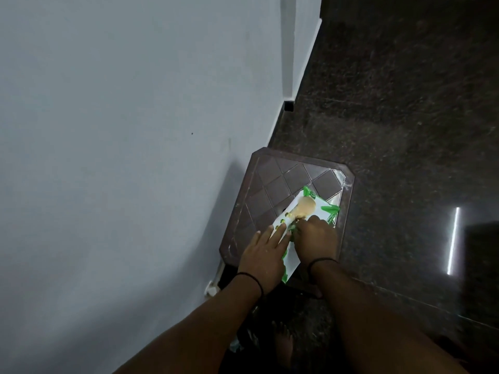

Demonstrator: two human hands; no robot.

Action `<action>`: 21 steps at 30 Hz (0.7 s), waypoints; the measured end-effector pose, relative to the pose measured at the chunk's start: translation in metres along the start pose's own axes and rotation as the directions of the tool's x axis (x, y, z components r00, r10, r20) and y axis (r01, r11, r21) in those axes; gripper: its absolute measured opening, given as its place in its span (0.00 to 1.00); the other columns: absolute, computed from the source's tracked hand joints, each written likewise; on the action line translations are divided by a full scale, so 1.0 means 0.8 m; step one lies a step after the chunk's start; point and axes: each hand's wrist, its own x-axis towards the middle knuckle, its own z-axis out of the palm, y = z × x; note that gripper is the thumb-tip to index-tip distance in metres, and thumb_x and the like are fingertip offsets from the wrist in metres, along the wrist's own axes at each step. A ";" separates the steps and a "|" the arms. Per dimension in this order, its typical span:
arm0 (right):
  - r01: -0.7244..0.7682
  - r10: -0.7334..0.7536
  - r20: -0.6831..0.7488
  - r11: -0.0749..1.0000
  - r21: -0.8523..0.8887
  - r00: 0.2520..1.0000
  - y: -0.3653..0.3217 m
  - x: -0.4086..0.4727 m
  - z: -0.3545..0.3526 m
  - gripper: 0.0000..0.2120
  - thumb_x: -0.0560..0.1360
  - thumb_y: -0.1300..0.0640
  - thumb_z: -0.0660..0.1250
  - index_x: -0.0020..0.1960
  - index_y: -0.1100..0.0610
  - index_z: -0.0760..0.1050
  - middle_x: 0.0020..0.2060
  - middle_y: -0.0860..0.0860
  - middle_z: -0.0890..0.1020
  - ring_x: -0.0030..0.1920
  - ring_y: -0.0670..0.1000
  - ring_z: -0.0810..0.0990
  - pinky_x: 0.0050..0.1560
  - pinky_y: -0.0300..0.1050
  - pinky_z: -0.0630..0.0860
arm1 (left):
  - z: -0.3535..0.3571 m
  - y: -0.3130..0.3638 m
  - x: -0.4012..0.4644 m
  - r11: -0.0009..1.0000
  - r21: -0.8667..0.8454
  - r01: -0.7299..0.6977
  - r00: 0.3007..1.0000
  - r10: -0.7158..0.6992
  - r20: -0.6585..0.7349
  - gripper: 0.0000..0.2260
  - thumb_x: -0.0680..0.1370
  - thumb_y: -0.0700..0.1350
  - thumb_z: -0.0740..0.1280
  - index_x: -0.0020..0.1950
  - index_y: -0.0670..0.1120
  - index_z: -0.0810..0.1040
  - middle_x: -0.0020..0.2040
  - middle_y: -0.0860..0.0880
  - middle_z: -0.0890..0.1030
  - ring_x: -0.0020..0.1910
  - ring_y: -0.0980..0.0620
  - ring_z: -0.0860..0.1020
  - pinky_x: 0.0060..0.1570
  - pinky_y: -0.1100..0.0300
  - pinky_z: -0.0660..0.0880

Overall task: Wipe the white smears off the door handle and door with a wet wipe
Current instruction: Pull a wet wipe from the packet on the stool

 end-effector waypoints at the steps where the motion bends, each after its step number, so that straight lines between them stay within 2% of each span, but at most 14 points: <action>1: -0.002 0.003 -0.008 1.000 0.027 1.000 0.000 0.002 0.003 0.11 0.78 0.53 0.62 0.55 0.53 0.80 0.52 0.54 0.79 0.54 0.58 0.78 0.51 0.49 0.73 | 0.004 -0.001 0.002 1.000 0.018 -0.002 1.000 0.002 0.006 0.30 0.81 0.50 0.57 0.81 0.49 0.49 0.82 0.50 0.44 0.80 0.46 0.45 0.77 0.47 0.45; 3: -0.012 0.027 -0.056 0.967 0.254 0.998 -0.003 -0.001 0.006 0.07 0.76 0.55 0.66 0.49 0.57 0.80 0.48 0.56 0.79 0.51 0.58 0.77 0.49 0.49 0.72 | 0.007 -0.001 0.003 1.000 0.026 0.007 1.000 -0.008 0.011 0.30 0.81 0.52 0.57 0.81 0.50 0.49 0.81 0.50 0.43 0.80 0.47 0.43 0.77 0.47 0.42; 4: -0.034 0.070 -0.069 0.907 0.420 0.995 -0.004 -0.005 0.006 0.05 0.75 0.56 0.67 0.45 0.58 0.79 0.44 0.55 0.79 0.47 0.56 0.77 0.46 0.48 0.72 | 0.007 0.000 0.005 1.000 0.023 0.017 1.000 -0.017 0.011 0.30 0.81 0.52 0.56 0.81 0.50 0.49 0.81 0.51 0.43 0.80 0.47 0.42 0.77 0.48 0.40; 6: -0.159 0.230 -0.006 0.689 0.707 0.973 -0.007 -0.011 0.003 0.06 0.74 0.59 0.68 0.39 0.58 0.74 0.36 0.51 0.78 0.37 0.49 0.74 0.37 0.40 0.68 | 0.004 0.003 0.008 0.999 0.014 0.031 0.999 -0.032 0.023 0.29 0.82 0.51 0.55 0.81 0.51 0.49 0.81 0.52 0.43 0.80 0.48 0.42 0.76 0.48 0.39; 7: -0.224 0.321 0.038 0.565 0.794 0.946 -0.008 -0.012 0.000 0.08 0.74 0.60 0.68 0.38 0.58 0.72 0.33 0.49 0.76 0.34 0.46 0.72 0.34 0.37 0.67 | 0.002 0.005 0.009 0.999 0.016 0.035 0.999 -0.035 0.031 0.29 0.81 0.50 0.55 0.81 0.51 0.49 0.81 0.52 0.44 0.80 0.48 0.42 0.76 0.48 0.39; 9: -0.299 0.462 0.111 0.356 0.885 0.880 -0.008 -0.007 -0.005 0.08 0.75 0.64 0.67 0.38 0.59 0.71 0.33 0.50 0.75 0.34 0.48 0.73 0.33 0.33 0.69 | -0.001 0.008 0.010 0.999 0.014 0.049 0.998 -0.050 0.043 0.28 0.81 0.49 0.55 0.81 0.51 0.50 0.82 0.51 0.45 0.80 0.48 0.42 0.77 0.48 0.40; 10: -0.322 0.501 0.152 0.273 0.907 0.852 -0.007 -0.004 -0.007 0.05 0.75 0.65 0.66 0.41 0.61 0.72 0.35 0.52 0.76 0.36 0.52 0.74 0.37 0.36 0.73 | -0.005 0.010 0.010 0.998 -0.003 0.060 0.997 -0.060 0.047 0.28 0.81 0.48 0.54 0.81 0.51 0.51 0.82 0.51 0.46 0.80 0.48 0.43 0.77 0.49 0.40; 11: -0.340 0.513 0.196 0.203 0.918 0.836 -0.007 -0.002 -0.011 0.02 0.75 0.65 0.65 0.44 0.63 0.73 0.38 0.54 0.77 0.39 0.54 0.76 0.41 0.43 0.77 | -0.009 0.012 0.010 0.997 -0.026 0.069 0.997 -0.067 0.048 0.27 0.81 0.47 0.54 0.80 0.51 0.53 0.82 0.51 0.47 0.80 0.48 0.44 0.77 0.49 0.41; 13: -0.352 0.494 0.247 0.131 0.927 0.834 -0.006 -0.001 -0.013 0.02 0.75 0.66 0.65 0.47 0.64 0.75 0.40 0.56 0.78 0.41 0.56 0.77 0.41 0.51 0.77 | -0.020 0.016 0.008 0.993 -0.087 0.082 0.996 -0.080 0.025 0.24 0.81 0.45 0.54 0.78 0.50 0.60 0.81 0.50 0.52 0.80 0.48 0.49 0.77 0.50 0.47; 15: -0.328 0.446 0.234 0.146 0.933 0.864 -0.005 -0.006 -0.014 0.02 0.76 0.67 0.65 0.46 0.64 0.77 0.38 0.56 0.78 0.39 0.55 0.76 0.37 0.48 0.75 | -0.032 0.018 0.003 0.955 -0.270 0.119 0.989 -0.137 -0.048 0.19 0.81 0.44 0.57 0.72 0.48 0.71 0.77 0.46 0.65 0.75 0.45 0.63 0.73 0.52 0.59; 17: -0.297 0.361 0.235 0.127 0.946 0.903 -0.009 -0.016 -0.020 0.03 0.77 0.67 0.66 0.47 0.64 0.78 0.37 0.58 0.79 0.37 0.54 0.76 0.38 0.48 0.77 | -0.047 0.021 -0.007 0.812 -0.550 0.197 0.948 -0.301 -0.105 0.12 0.81 0.44 0.59 0.59 0.45 0.80 0.61 0.43 0.80 0.60 0.44 0.77 0.59 0.54 0.71; 18: -0.289 0.308 0.244 0.108 0.951 0.919 -0.013 -0.021 -0.026 0.03 0.78 0.67 0.66 0.48 0.64 0.78 0.37 0.58 0.80 0.37 0.54 0.77 0.39 0.47 0.77 | -0.055 0.022 -0.011 0.692 -0.683 0.235 0.909 -0.406 -0.098 0.11 0.82 0.45 0.59 0.53 0.44 0.81 0.53 0.43 0.82 0.52 0.44 0.79 0.51 0.54 0.74; 19: -0.283 0.259 0.251 0.095 0.954 0.933 -0.019 -0.025 -0.031 0.03 0.78 0.68 0.66 0.48 0.63 0.78 0.38 0.58 0.80 0.37 0.53 0.77 0.39 0.46 0.78 | -0.063 0.024 -0.014 0.541 -0.798 0.264 0.864 -0.500 -0.053 0.12 0.82 0.46 0.59 0.49 0.43 0.81 0.47 0.43 0.83 0.47 0.44 0.80 0.45 0.55 0.74; 21: -0.273 0.187 0.254 0.080 0.959 0.949 -0.037 -0.034 -0.049 0.04 0.77 0.68 0.67 0.48 0.62 0.79 0.38 0.57 0.81 0.37 0.51 0.78 0.39 0.44 0.78 | -0.085 0.024 -0.027 0.230 -0.938 0.258 0.801 -0.594 0.075 0.14 0.82 0.50 0.59 0.48 0.45 0.81 0.44 0.43 0.83 0.41 0.44 0.83 0.39 0.57 0.75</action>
